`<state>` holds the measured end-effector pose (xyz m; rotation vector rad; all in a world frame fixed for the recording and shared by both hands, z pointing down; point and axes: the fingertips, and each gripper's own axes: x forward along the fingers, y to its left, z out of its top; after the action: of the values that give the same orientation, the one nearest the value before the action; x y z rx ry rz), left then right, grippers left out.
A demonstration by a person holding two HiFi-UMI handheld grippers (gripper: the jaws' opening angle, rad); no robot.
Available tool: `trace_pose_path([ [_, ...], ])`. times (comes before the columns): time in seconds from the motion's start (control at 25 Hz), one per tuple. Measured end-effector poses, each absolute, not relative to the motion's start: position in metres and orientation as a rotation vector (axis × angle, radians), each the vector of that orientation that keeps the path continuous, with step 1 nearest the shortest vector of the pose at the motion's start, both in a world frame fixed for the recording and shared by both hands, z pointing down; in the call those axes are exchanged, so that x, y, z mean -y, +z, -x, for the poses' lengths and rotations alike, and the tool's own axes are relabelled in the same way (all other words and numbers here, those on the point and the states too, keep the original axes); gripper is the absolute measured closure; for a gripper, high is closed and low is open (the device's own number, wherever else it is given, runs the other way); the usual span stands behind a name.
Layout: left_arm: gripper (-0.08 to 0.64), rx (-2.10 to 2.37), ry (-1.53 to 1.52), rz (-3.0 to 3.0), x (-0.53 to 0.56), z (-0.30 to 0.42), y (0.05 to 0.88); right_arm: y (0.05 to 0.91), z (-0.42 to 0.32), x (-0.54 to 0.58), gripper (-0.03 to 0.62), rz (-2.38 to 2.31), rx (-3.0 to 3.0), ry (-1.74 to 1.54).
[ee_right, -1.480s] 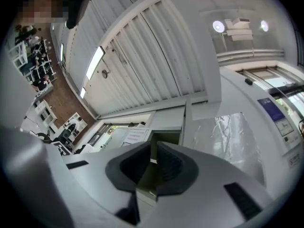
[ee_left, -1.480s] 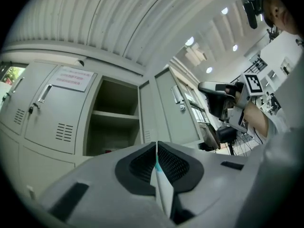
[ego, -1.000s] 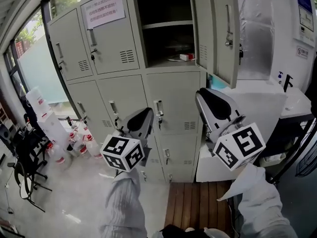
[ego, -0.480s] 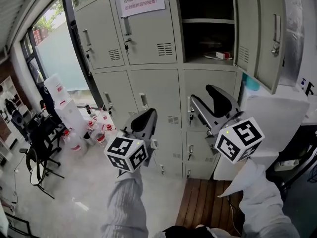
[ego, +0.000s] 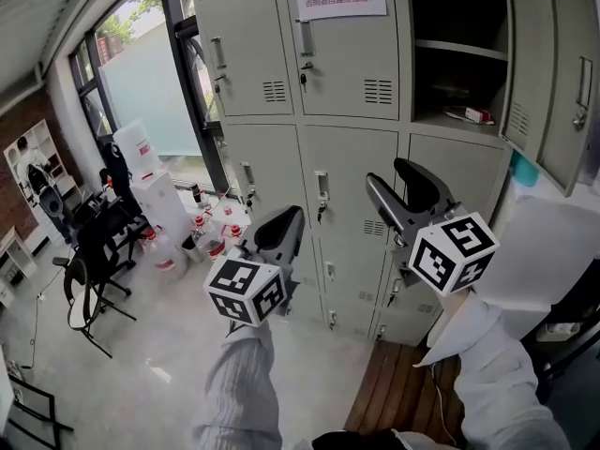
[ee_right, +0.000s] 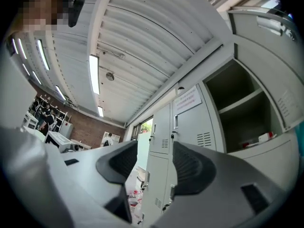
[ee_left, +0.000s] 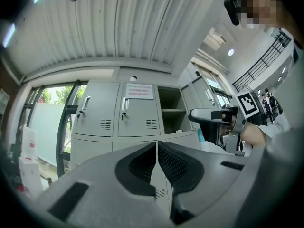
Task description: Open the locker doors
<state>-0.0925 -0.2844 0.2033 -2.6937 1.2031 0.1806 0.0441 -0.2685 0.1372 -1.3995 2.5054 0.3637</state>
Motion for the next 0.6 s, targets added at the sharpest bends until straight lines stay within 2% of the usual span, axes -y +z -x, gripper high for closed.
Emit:
trace_pose_path([
  [0.6,0.543,-1.321,0.231,2.633,0.318,0.148,0.192,0.117,0.014,0.333,0.377,1.336,-2.549,0.394],
])
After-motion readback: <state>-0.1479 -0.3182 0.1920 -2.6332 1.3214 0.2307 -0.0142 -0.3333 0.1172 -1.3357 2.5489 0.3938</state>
